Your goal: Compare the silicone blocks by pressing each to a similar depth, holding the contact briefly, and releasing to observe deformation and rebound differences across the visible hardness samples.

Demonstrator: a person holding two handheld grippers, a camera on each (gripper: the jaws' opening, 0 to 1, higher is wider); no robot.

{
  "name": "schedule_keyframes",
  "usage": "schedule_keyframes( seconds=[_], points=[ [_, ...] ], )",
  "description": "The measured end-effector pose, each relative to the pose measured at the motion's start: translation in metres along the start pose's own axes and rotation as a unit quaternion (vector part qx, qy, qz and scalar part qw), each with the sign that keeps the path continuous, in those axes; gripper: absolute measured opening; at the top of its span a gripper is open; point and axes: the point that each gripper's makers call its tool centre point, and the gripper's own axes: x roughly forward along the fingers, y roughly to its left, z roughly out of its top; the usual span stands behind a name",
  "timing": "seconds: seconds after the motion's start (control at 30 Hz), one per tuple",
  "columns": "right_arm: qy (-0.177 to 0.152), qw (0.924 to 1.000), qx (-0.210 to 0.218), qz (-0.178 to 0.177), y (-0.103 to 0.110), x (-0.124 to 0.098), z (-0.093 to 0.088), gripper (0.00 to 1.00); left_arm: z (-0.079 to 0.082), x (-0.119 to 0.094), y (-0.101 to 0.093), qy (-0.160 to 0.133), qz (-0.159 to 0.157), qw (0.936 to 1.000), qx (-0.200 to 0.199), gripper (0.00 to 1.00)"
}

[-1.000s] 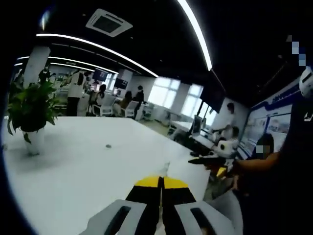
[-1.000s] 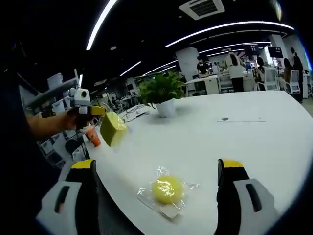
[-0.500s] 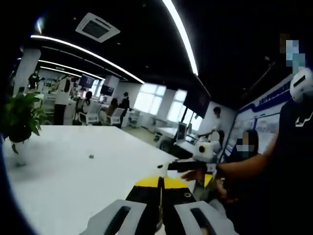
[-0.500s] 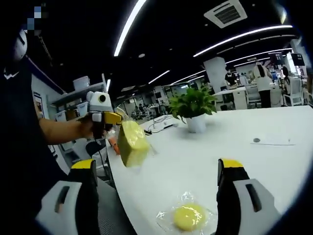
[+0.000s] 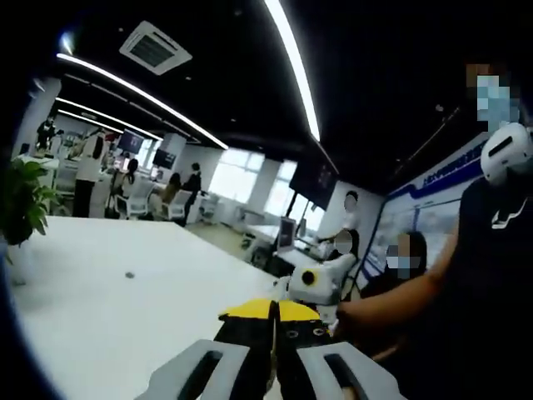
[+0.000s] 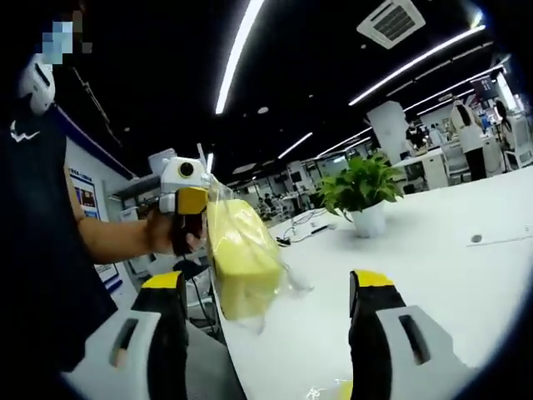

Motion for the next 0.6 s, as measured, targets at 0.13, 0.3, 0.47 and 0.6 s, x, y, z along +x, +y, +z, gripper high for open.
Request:
schedule_keyframes(
  seconds=[0.13,0.3,0.47,0.6],
  points=[
    [-0.020,0.9997,0.007,0.013,0.005,0.003,0.004,0.66,0.002,0.002,-0.005,-0.005,-0.006,0.9999,-0.012,0.00],
    [-0.051,0.9981,0.025,0.024,0.007,0.004,0.013,0.55,0.003,0.004,-0.009,-0.008,-0.012,0.9998,-0.012,0.00],
    [-0.049,0.9973,0.031,0.045,0.014,0.004,0.016,0.37,0.004,0.004,-0.008,-0.009,-0.012,0.9998,-0.013,0.00],
    [-0.046,0.9973,0.025,0.051,0.016,0.002,0.021,0.32,0.003,0.000,-0.001,-0.011,0.000,0.9998,-0.015,0.00]
  ],
)
